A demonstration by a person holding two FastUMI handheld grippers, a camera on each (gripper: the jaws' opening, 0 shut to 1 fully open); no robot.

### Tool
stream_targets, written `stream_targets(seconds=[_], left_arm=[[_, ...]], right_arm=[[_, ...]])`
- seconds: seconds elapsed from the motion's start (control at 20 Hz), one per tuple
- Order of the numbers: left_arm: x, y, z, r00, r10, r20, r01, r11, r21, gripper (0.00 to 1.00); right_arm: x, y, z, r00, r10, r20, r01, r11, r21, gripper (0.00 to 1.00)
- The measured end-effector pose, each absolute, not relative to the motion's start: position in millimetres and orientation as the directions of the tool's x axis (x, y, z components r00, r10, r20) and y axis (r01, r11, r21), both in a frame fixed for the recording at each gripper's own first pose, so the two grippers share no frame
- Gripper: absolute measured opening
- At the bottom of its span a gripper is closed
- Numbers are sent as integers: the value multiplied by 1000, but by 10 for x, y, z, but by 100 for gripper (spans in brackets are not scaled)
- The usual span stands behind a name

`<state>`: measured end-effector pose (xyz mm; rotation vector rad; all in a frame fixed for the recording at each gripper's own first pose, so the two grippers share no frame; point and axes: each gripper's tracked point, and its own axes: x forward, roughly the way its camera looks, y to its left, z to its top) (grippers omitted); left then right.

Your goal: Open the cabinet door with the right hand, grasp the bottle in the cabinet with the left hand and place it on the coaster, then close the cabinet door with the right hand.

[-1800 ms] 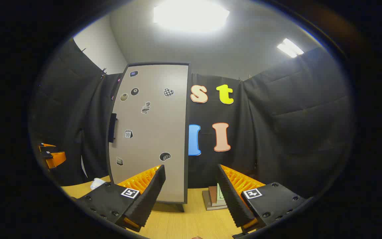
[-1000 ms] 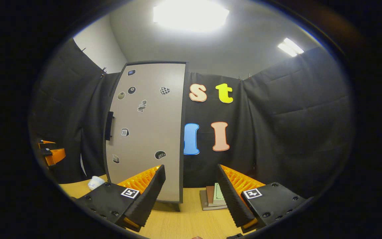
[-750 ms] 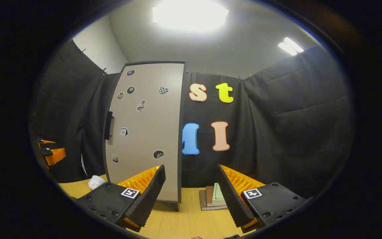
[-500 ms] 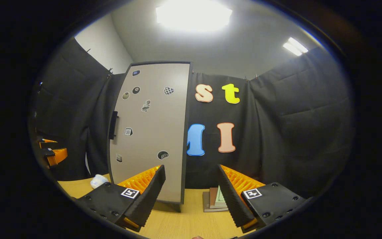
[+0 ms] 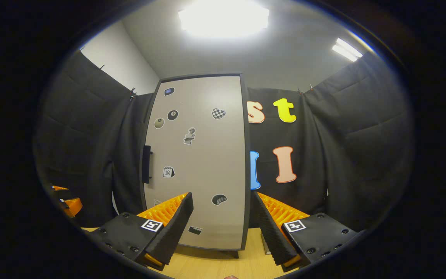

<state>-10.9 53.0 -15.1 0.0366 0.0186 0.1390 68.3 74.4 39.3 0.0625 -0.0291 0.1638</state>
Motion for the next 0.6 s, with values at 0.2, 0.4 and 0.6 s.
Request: stream_targets(seconds=[0.2,0.4,0.6], left_arm=[[-108,1006,-253,981,192,-23,-192,981,19,78],[-180,1467,-350,967,253,-33,-252,967,23,76],[-280,1885,-452,951,306,-40,-304,952,42,76]], right_arm=[[858,1196,574,978,204,46,-207,977,46,96],[1011,1644,702,967,250,51,-252,967,44,98],[1189,2050,789,958,284,45,-286,957,55,97]])
